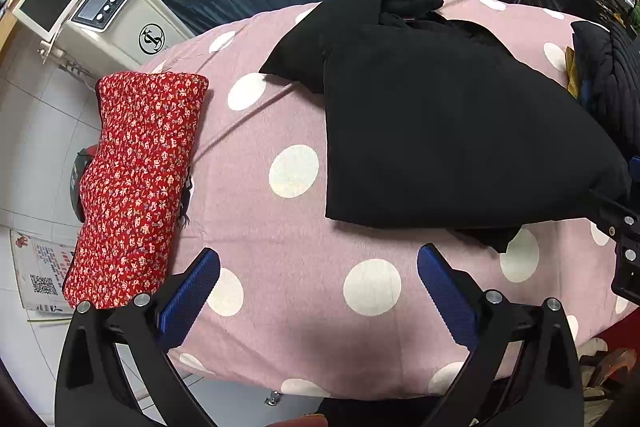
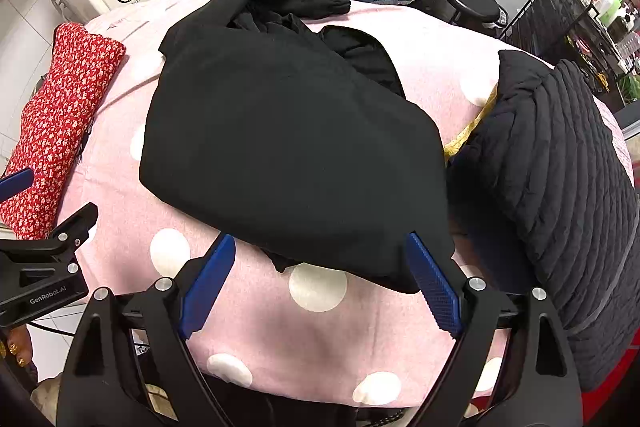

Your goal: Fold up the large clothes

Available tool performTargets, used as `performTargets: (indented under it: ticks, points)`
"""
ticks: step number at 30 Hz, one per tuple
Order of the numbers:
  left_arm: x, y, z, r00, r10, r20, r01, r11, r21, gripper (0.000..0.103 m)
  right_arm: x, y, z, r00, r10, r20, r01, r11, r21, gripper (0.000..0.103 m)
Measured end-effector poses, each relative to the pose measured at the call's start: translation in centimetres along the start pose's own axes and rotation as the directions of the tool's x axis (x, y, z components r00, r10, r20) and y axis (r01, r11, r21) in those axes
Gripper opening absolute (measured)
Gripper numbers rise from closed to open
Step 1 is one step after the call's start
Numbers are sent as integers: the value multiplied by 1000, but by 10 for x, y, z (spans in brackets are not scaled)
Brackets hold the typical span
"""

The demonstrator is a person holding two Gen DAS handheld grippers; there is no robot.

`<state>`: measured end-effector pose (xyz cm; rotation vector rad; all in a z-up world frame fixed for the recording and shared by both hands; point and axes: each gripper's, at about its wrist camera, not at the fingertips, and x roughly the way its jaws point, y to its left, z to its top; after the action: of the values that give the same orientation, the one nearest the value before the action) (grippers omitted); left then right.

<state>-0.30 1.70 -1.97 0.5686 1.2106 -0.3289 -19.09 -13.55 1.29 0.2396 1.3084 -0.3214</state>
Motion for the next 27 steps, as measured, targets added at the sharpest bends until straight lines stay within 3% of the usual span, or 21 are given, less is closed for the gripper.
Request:
performTargets:
  ticks: [27]
  points:
    - [11,1,2,998,-37,-52,37,999,-6,97,6,-1,4,1000,4,-20,-4,1000,-8,86]
